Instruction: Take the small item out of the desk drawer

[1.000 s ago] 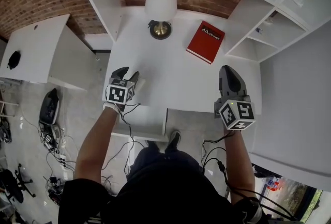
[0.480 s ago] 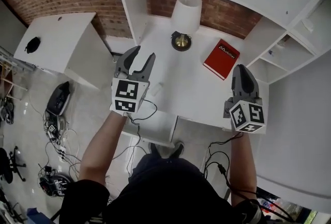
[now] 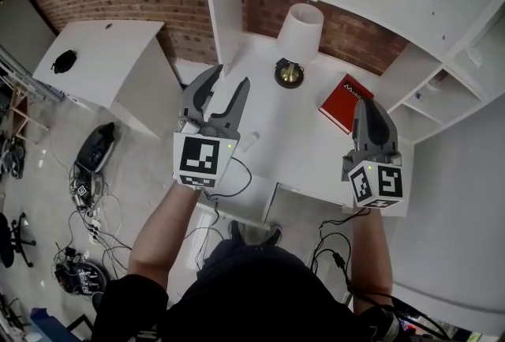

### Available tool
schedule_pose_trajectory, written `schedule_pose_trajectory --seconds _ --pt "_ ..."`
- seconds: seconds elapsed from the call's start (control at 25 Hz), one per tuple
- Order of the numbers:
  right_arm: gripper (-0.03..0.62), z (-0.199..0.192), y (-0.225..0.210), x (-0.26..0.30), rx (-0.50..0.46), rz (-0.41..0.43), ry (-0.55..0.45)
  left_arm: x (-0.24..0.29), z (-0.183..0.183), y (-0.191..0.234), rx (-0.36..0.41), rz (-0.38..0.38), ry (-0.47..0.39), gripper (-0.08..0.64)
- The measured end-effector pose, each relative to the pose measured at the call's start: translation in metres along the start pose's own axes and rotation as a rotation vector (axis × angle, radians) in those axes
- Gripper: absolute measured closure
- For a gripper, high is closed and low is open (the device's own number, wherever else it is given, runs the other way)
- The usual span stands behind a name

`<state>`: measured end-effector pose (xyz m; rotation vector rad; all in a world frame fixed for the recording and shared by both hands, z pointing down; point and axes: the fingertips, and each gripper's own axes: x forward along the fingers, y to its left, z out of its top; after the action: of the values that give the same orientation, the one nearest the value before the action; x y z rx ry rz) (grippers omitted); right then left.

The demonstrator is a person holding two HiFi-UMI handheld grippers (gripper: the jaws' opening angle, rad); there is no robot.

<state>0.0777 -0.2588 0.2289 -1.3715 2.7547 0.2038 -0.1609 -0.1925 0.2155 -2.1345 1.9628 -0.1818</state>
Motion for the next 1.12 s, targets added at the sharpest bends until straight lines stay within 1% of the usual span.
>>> schedule_pose_trajectory --seconds 0.24,1.12 --pt "0.561 0.0027 0.0041 0.0000 -0.004 0.003 0.000 -0.0045 0.0063 0.0029 -0.003 0.001 -0.012 0.370" --pt "0.563 0.0015 0.0070 -0.0015 0.001 0.006 0.003 -0.0061 0.0073 0.0041 -0.001 -0.003 -0.016 0.370"
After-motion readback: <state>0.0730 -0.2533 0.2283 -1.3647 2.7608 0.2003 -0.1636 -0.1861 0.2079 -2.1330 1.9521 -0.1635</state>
